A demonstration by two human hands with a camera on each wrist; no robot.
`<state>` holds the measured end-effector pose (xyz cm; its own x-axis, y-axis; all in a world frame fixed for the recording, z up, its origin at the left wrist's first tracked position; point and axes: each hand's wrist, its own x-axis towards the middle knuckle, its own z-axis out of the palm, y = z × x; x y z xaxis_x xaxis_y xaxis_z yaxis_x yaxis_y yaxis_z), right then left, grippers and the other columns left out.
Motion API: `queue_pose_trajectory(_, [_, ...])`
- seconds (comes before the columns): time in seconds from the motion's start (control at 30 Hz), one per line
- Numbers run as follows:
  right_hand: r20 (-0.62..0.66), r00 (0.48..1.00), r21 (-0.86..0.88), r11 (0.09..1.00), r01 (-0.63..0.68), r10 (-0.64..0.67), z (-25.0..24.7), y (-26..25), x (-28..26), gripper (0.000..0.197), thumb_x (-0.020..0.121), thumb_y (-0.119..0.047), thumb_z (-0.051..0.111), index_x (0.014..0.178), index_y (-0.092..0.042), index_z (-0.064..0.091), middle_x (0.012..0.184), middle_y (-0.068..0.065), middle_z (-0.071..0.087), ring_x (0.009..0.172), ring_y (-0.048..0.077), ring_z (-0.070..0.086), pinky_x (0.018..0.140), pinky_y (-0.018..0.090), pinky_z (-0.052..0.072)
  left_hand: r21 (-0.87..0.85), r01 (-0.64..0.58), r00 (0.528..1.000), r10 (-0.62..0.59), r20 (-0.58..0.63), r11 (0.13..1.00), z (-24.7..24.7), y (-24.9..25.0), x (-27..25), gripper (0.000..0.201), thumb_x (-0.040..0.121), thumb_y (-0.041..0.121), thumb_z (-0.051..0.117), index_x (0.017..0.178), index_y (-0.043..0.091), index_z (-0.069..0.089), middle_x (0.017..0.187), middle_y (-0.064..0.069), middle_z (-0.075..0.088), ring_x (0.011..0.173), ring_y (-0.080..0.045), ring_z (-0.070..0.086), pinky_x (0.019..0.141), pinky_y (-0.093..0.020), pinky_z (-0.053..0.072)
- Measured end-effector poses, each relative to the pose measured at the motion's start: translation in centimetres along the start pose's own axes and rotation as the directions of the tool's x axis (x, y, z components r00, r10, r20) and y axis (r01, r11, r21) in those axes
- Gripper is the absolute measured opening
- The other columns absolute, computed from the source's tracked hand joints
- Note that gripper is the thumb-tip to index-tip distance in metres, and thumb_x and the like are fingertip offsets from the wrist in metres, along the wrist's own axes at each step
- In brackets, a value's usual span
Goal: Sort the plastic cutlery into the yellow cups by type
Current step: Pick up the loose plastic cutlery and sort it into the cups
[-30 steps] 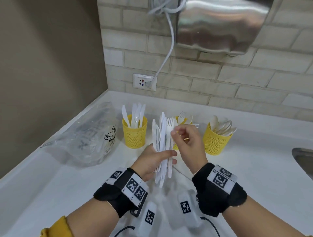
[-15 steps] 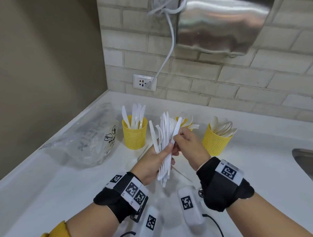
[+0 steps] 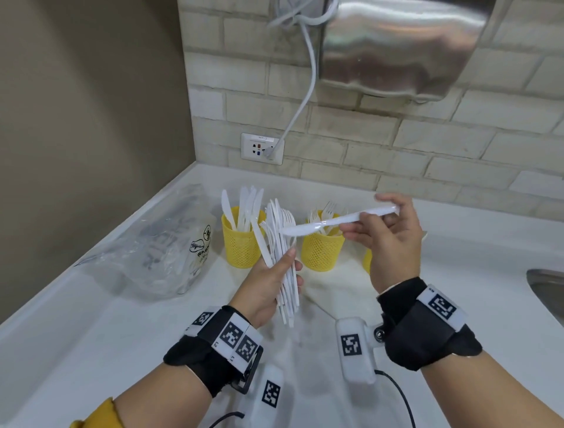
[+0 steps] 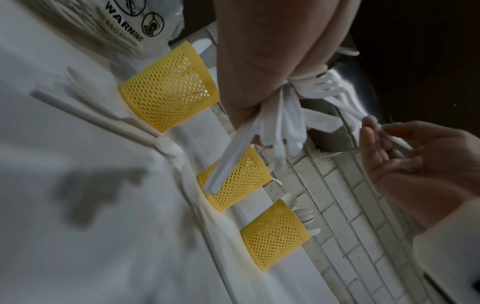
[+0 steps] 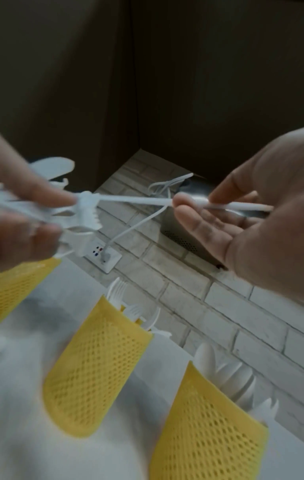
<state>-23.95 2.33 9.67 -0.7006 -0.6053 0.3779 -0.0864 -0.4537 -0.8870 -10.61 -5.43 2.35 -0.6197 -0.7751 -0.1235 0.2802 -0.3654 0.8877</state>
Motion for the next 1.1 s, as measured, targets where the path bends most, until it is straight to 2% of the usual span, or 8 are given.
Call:
queue_pose_trajectory(0.17, [0.218, 0.957, -0.179, 0.972, -0.152, 0.190, -1.3, 2.7, -1.7, 0.018, 0.075, 0.012, 0.066, 0.077, -0.006, 0.063, 0.048, 0.001, 0.059, 0.044, 0.017, 0.063, 0.050, 0.026, 0.055, 0.014, -0.021, 0.999, 0.021, -0.033, 1.000, -0.3, 0.5, 0.2, 0.011, 0.093, 0.025, 0.052, 0.091, 0.014, 0.054, 0.073, -0.001, 0.055, 0.052, -0.013, 0.053, 0.049, -0.026, 0.048])
queue_pose_trajectory(0.3, [0.494, 0.752, -0.572, 0.815, -0.098, 0.437, -1.8, 3.9, -2.1, 0.026, 0.080, 0.013, 0.058, 0.097, -0.007, 0.062, 0.064, 0.004, 0.050, 0.058, 0.025, 0.067, 0.059, 0.029, 0.053, 0.103, -0.045, 0.999, 0.046, -0.002, 0.994, -0.4, 0.7, 0.2, 0.012, 0.093, 0.026, 0.051, 0.087, 0.017, 0.055, 0.075, -0.002, 0.054, 0.057, -0.015, 0.053, 0.057, -0.028, 0.047])
queue_pose_trajectory(0.37, [0.452, 0.790, -0.648, 0.761, -0.028, 0.414, -1.4, 3.9, -1.9, 0.025, 0.081, 0.014, 0.047, 0.080, -0.011, 0.052, 0.070, 0.001, 0.051, 0.061, 0.022, 0.062, 0.059, 0.025, 0.048, 0.113, -0.029, 0.999, 0.027, 0.017, 0.993, -0.2, 0.6, 0.1, 0.010, 0.093, 0.027, 0.051, 0.090, 0.018, 0.055, 0.077, -0.002, 0.055, 0.058, -0.015, 0.055, 0.059, -0.030, 0.048])
queue_pose_trajectory(0.47, [0.311, 0.886, -0.524, 0.840, -0.141, 0.343, -0.2, 3.4, -1.4, 0.024, 0.084, 0.008, 0.046, 0.075, -0.014, 0.050, 0.065, -0.001, 0.046, 0.055, 0.012, 0.043, 0.056, 0.018, 0.035, 0.108, -0.016, 0.999, 0.012, 0.029, 0.994, 0.1, 0.3, -0.1, 0.009, 0.092, 0.024, 0.053, 0.095, 0.016, 0.054, 0.077, -0.003, 0.055, 0.056, -0.014, 0.058, 0.056, -0.028, 0.051])
queue_pose_trajectory(0.63, [0.341, 0.905, -0.540, 0.841, -0.034, 0.256, 2.5, 3.8, -1.5, 0.013, 0.083, -0.006, 0.063, 0.070, -0.009, 0.062, 0.054, 0.001, 0.057, 0.045, 0.007, 0.053, 0.053, 0.021, 0.046, 0.123, -0.065, 0.994, 0.053, 0.097, 0.990, 0.8, -0.2, -0.4, 0.026, 0.092, 0.010, 0.052, 0.118, 0.014, 0.057, 0.085, -0.006, 0.060, 0.067, -0.014, 0.057, 0.054, -0.022, 0.051])
queue_pose_trajectory(0.77, [0.271, 0.929, -0.673, 0.739, -0.005, 0.253, 2.6, 4.5, -1.2, 0.029, 0.079, -0.002, 0.052, 0.052, -0.008, 0.044, 0.050, 0.003, 0.041, 0.051, 0.017, 0.038, 0.052, 0.028, 0.035, 0.168, -0.115, 0.983, 0.088, 0.161, 0.979, 0.9, -0.3, -0.7, 0.034, 0.087, 0.001, 0.058, 0.117, 0.016, 0.057, 0.092, -0.005, 0.067, 0.075, -0.015, 0.065, 0.062, -0.026, 0.054])
queue_pose_trajectory(0.93, [0.215, 0.909, -0.572, 0.801, -0.178, 0.357, 2.8, 4.4, -1.4, 0.016, 0.090, -0.007, 0.038, 0.085, -0.002, 0.052, 0.072, 0.008, 0.056, 0.066, 0.020, 0.050, 0.057, 0.027, 0.039, 0.102, -0.059, 0.988, 0.044, 0.146, 0.993, 0.8, -0.3, -0.7, 0.030, 0.085, 0.002, 0.061, 0.109, 0.021, 0.058, 0.077, 0.005, 0.069, 0.065, -0.007, 0.066, 0.053, -0.024, 0.053])
queue_pose_trajectory(1.1, [0.338, 0.839, -0.446, 0.858, -0.257, 0.427, 2.6, 3.1, -1.8, 0.019, 0.096, -0.009, 0.032, 0.101, 0.004, 0.046, 0.071, 0.009, 0.046, 0.041, 0.004, 0.044, 0.039, 0.019, 0.036, 0.044, -0.032, 0.996, 0.028, 0.084, 0.999, 0.9, -0.2, -0.7, 0.031, 0.093, 0.031, 0.049, 0.118, 0.017, 0.059, 0.080, -0.002, 0.068, 0.066, -0.015, 0.067, 0.058, -0.027, 0.056])
